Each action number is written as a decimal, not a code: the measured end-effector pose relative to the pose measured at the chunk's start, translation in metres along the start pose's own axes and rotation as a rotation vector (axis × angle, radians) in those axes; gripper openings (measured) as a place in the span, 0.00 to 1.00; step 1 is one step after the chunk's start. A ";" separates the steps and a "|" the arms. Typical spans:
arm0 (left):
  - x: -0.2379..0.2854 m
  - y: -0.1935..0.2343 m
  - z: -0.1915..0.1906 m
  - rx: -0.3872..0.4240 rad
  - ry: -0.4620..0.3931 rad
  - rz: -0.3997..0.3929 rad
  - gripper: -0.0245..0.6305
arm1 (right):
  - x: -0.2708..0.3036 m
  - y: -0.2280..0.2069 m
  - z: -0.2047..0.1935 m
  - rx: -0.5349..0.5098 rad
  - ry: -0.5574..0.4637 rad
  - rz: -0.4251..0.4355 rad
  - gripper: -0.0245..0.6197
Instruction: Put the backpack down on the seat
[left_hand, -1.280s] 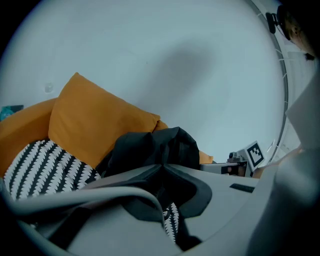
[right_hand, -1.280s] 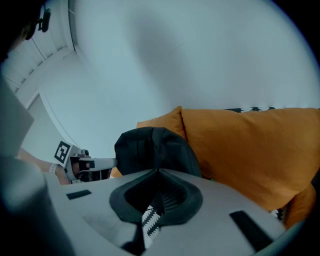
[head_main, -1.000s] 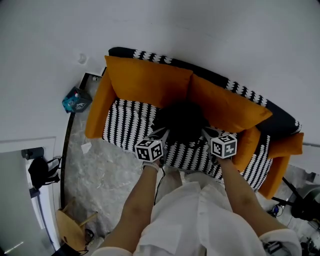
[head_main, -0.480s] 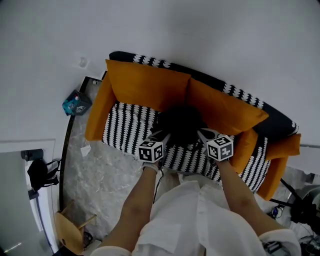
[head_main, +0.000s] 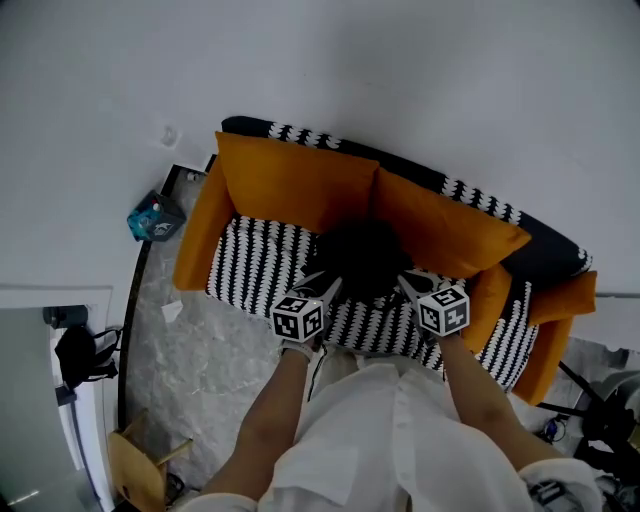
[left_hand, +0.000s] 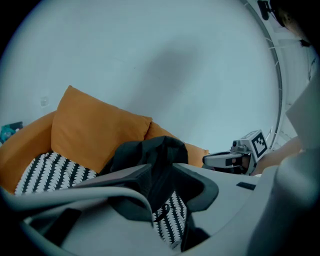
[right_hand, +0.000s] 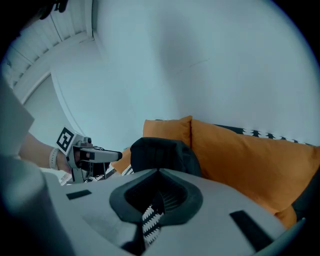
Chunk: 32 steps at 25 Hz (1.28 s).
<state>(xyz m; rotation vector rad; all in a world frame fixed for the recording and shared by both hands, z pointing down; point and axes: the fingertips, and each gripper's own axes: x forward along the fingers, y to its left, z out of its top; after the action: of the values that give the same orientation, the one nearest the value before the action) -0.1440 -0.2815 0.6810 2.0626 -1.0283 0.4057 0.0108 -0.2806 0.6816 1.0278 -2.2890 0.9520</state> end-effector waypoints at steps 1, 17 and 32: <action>-0.003 -0.004 0.002 0.002 -0.010 -0.010 0.25 | -0.002 0.002 0.001 0.001 -0.005 0.003 0.07; -0.043 -0.075 0.059 0.107 -0.181 -0.166 0.12 | -0.043 0.042 0.047 -0.015 -0.156 0.076 0.07; -0.107 -0.094 0.153 0.292 -0.426 -0.032 0.11 | -0.104 0.055 0.133 -0.114 -0.395 0.043 0.07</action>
<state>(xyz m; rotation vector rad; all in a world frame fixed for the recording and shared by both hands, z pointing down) -0.1460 -0.3062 0.4735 2.4931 -1.2384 0.1012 0.0166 -0.3042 0.5057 1.2083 -2.6581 0.6685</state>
